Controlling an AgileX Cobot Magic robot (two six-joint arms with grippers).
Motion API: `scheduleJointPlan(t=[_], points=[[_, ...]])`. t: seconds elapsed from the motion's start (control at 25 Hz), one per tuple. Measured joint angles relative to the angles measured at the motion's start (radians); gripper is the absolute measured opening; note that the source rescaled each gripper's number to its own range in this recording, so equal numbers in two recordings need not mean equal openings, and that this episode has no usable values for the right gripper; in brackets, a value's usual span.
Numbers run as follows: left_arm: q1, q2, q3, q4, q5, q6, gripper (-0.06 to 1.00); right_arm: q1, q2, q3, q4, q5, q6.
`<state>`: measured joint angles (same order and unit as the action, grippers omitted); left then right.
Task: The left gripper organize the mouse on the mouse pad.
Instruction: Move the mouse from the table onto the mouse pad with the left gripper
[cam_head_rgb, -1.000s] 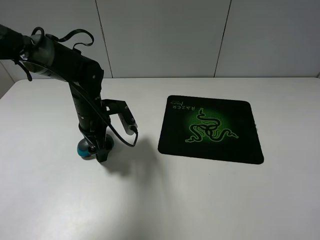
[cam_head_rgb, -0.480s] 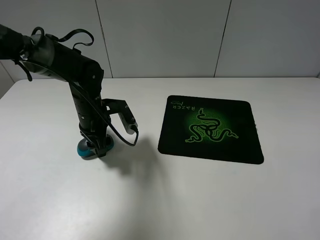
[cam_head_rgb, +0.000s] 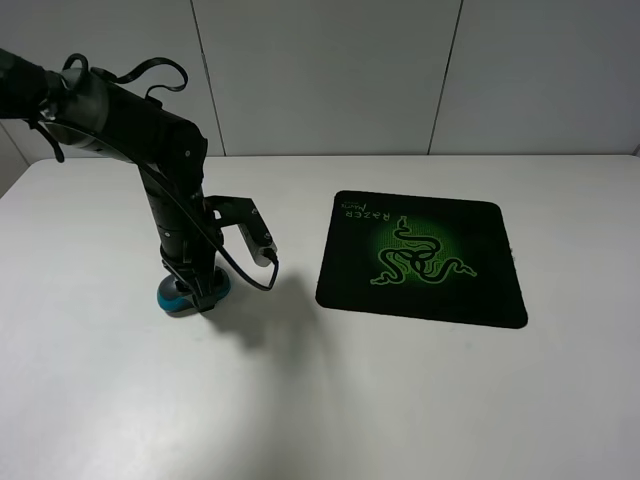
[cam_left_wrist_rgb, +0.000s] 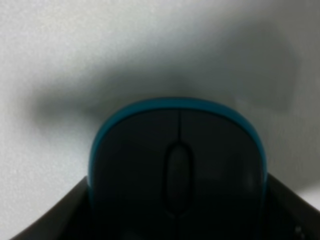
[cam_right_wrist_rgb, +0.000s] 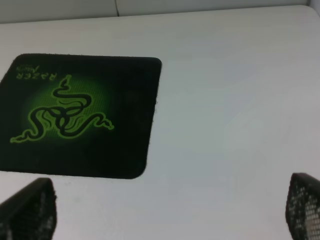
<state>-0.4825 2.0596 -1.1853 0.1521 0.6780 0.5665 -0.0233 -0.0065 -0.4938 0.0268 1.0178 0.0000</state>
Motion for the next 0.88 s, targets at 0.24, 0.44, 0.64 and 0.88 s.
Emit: scheduleJointPlan(t=[0.24,0.44,0.64,0.88], points=[[0.000,-0.001,-0.092,0.000,0.105,-0.001,0.00,0.000,0.000,0.000,0.000,0.000,0.000],[0.000,-0.001,-0.197,0.000,0.250,-0.007,0.00,0.000,0.000,0.000,0.000,0.000,0.000],[-0.002,-0.001,-0.286,-0.007,0.347,-0.007,0.00,0.000,0.000,0.000,0.000,0.000,0.000],[-0.055,-0.001,-0.389,-0.016,0.368,-0.081,0.00,0.000,0.000,0.000,0.000,0.000,0.000]])
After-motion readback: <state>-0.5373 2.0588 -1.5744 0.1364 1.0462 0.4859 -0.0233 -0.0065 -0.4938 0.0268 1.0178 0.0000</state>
